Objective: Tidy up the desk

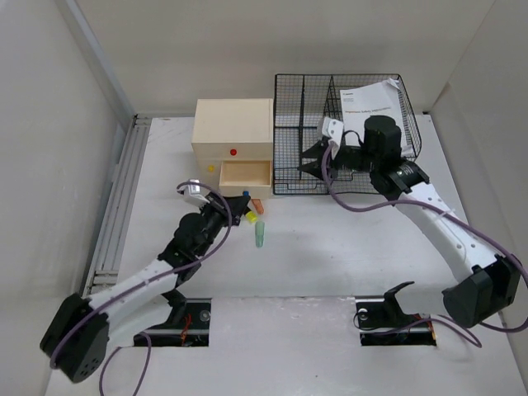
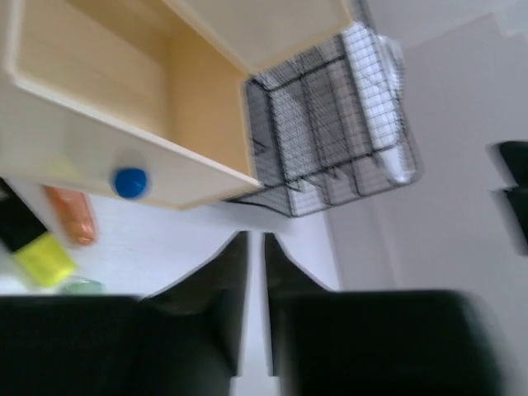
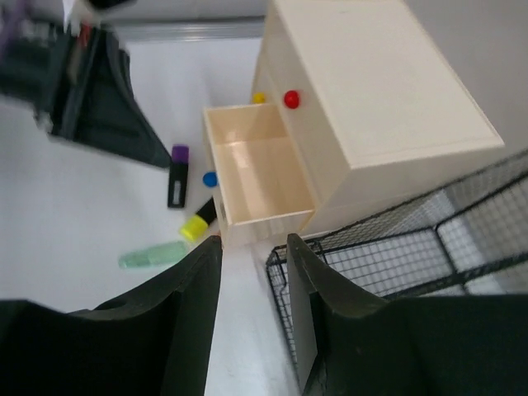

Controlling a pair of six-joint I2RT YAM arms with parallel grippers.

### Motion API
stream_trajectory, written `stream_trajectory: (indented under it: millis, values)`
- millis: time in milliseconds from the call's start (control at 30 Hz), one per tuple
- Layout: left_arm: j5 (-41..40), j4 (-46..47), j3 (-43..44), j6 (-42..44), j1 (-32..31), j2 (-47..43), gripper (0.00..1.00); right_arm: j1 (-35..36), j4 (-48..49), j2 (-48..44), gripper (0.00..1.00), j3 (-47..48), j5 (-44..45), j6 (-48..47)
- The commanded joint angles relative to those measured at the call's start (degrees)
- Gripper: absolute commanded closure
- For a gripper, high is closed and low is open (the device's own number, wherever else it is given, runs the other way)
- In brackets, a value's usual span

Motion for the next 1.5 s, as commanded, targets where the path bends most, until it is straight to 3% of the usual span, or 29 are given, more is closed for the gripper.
stream_trajectory:
  millis: [0,67,100,200,267,367,467,600,700,767,833,867,900,933,1033,1167,1467]
  values:
    - [1.8,-8.6,-1.2,4.3,-2.1,-10.0,1.0,0.3,-7.2,1.6,0.57,-0.8,-11.3,-22.5]
    - [2.3,-14.4,0.7,6.5,-2.1,-19.0,1.0,2.3,-18.7,3.4,0.54,-0.2,-13.2,-34.2]
    - [2.3,-17.4,2.0,10.2,-2.6,-22.0,1.0,3.5,-22.8,4.3,0.54,0.5,-12.1,-46.3]
    - [1.8,-29.6,10.2,17.6,-2.6,-30.8,1.0,9.9,-26.5,6.9,0.54,0.5,-4.3,-54.3]
    - [-0.7,-37.7,18.3,26.4,-2.6,-32.7,0.7,13.4,-25.0,8.6,0.53,-1.0,3.2,-55.1]
    - [-5.2,-45.7,27.5,35.1,-2.6,-32.7,0.37,19.4,-24.4,12.3,0.5,-0.5,8.9,-55.7]
    - [-10.6,-48.0,29.1,44.1,-2.6,-31.4,0.29,24.3,-23.2,15.5,0.49,1.1,15.1,-53.9]
    - [-14.9,-48.0,26.0,47.4,-2.6,-32.1,0.33,29.1,-18.8,17.4,0.54,1.1,23.7,-51.1]
    - [-14.3,-46.7,24.6,47.4,-2.6,-35.3,0.78,31.9,-16.3,19.5,0.59,3.3,28.8,-45.2]
    - [-15.7,-46.7,24.0,47.4,-2.6,-37.5,1.0,33.7,-16.2,23.4,0.62,6.4,31.5,-40.7]
    - [-18.3,-46.7,24.0,46.7,-2.6,-39.1,0.96,34.4,-17.7,28.7,0.63,13.4,31.5,-33.2]
    - [-18.8,-46.7,24.0,46.7,-2.6,-40.8,0.9,35.1,-18.6,30.6,0.66,16.1,31.5,-30.4]
    - [-19.3,-46.7,23.3,46.7,-2.6,-41.8,0.77,35.1,-20.6,32.7,0.66,18.9,31.5,-27.2]
    - [-19.3,-46.7,22.7,46.1,-2.6,-42.8,0.73,35.9,-22.1,36.8,0.67,24.4,31.5,-23.9]
    - [-19.9,-47.2,20.9,45.5,-1.0,-47.4,0.59,37.5,-22.0,40.2,0.67,27.6,33.0,-21.4]
    - [-18.0,-47.2,19.5,45.0,0.7,-52.4,0.54,39.8,-12.6,39.7,0.67,22.8,40.9,-20.5]
    - [-16.8,-47.2,19.5,45.0,1.2,-53.2,0.53,39.8,-19.4,48.8,0.56,31.9,39.7,-12.9]
